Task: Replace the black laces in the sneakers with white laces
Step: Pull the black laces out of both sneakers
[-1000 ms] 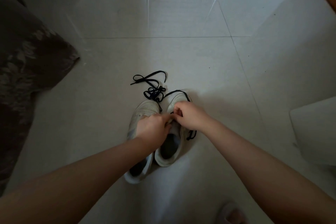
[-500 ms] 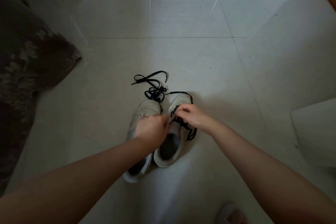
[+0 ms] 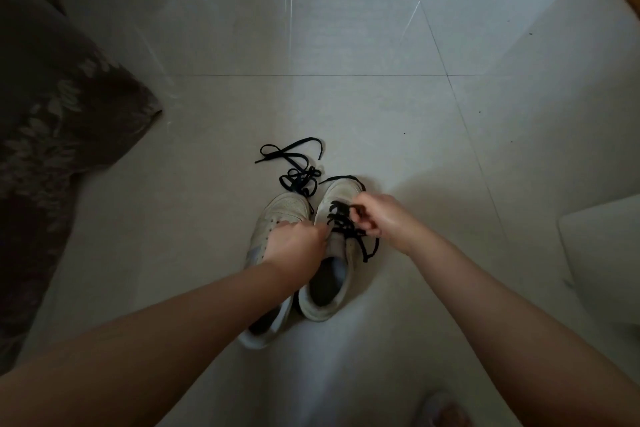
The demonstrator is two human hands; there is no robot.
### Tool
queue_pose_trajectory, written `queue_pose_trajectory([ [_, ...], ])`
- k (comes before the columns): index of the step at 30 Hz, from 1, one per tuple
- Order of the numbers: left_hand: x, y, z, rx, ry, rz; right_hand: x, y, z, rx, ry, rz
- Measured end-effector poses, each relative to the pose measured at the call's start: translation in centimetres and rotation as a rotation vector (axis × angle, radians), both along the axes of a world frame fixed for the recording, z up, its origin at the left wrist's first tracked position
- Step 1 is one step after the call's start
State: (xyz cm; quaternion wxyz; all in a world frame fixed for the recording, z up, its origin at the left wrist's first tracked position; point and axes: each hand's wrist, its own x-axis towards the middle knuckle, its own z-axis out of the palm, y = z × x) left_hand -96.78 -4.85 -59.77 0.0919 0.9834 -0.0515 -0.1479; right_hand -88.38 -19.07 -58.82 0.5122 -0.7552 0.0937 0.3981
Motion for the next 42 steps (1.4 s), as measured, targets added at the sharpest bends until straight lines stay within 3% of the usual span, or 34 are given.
queue_pose_trajectory([
  [3, -0.1, 0.1, 0.0, -0.019, -0.003, 0.015, 0.2, -0.2, -0.5, -0.419, -0.353, 0.521],
  [6, 0.0, 0.0, 0.1, -0.014, -0.004, 0.022, 0.1, 0.4, -0.5, -0.396, -0.484, 0.608],
  [8, -0.1, 0.0, 0.2, -0.025, 0.007, 0.028, -0.1, 0.7, 0.2, -0.189, -0.418, 0.45],
  [11, -0.1, 0.2, 0.2, -0.042, 0.001, 0.037, 0.4, 0.5, 1.7, 0.334, -0.055, -0.092],
  [12, -0.2, 0.3, 0.2, -0.047, 0.004, 0.042, 0.6, 0.3, 1.8, 0.391, 0.01, -0.172],
  [14, -0.3, 0.3, 0.2, -0.052, 0.006, 0.042, 0.5, 0.2, 1.6, 0.228, -0.015, -0.131],
  [17, -0.1, 0.0, 0.3, -0.01, 0.001, 0.021, 0.3, 0.0, 0.9, -0.325, -0.299, 0.292],
  [19, -0.1, -0.1, 0.2, 0.013, -0.012, 0.001, 0.1, 0.2, 0.4, -0.557, -0.42, 0.548],
  [20, -0.1, -0.1, 0.2, 0.015, -0.015, -0.007, 0.0, 0.5, 0.4, -0.616, -0.445, 0.575],
  [25, -0.1, -0.1, -0.3, 0.027, -0.016, -0.021, -0.1, 1.9, 0.4, -0.623, -0.454, 0.538],
  [32, -0.1, 0.0, -0.7, 0.011, -0.036, -0.034, 0.6, 2.2, -0.7, -0.591, -0.486, 0.824],
  [34, -0.2, 0.1, -0.5, 0.014, -0.047, -0.033, 0.5, 1.9, -0.5, -0.375, -0.459, 0.723],
  [36, -0.2, 0.0, -0.5, 0.027, -0.033, -0.024, 0.4, 1.3, 0.7, -0.006, -0.312, 0.436],
  [38, 0.0, -0.1, -0.4, 0.029, -0.019, -0.014, 0.8, 0.4, 1.8, 0.226, -0.198, 0.213],
  [40, 0.0, -0.1, -0.2, 0.027, -0.029, -0.022, 1.1, -0.5, 2.0, 0.188, -0.19, 0.15],
  [42, -0.1, -0.1, -0.2, 0.014, -0.034, -0.026, 1.3, -1.0, 1.6, -0.072, -0.266, 0.247],
])
